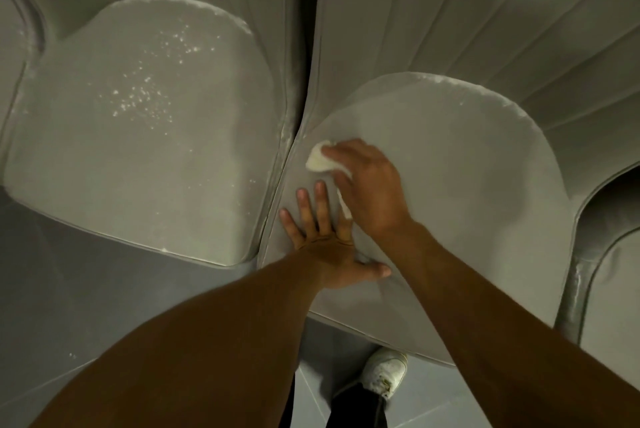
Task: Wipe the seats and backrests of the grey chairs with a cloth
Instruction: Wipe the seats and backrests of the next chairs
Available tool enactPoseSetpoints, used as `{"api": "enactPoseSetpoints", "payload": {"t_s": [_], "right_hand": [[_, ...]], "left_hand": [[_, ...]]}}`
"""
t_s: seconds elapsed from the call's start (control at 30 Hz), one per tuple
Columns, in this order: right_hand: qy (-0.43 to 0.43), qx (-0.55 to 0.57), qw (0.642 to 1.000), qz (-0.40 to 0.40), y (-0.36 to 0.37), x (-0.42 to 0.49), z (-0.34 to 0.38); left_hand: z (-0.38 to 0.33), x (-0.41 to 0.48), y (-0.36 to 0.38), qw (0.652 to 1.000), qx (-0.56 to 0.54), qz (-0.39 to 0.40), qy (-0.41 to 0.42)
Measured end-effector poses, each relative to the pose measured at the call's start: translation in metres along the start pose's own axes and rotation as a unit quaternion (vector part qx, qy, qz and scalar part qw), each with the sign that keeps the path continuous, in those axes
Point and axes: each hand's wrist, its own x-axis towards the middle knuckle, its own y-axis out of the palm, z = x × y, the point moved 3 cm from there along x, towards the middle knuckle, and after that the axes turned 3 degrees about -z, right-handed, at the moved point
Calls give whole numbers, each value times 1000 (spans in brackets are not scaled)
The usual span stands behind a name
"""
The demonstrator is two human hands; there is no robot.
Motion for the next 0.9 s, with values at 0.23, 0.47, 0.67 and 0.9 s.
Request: {"api": "enactPoseSetpoints", "payload": {"t_s": [0.23,0.47,0.67,0.9], "right_hand": [[81,-36,993,-80,-39,7,-49],[86,31,995,-50,7,44,13],[-38,-29,998,32,7,11,23],[137,-25,985,-104,-34,1,-40]], "left_hand": [[1,-2,0,999,-23,-19,18],[0,1,0,1000,23,-2,-5],[0,4,3,1000,21,10,-9],[0,-2,0,1000,-18,-17,19]]}}
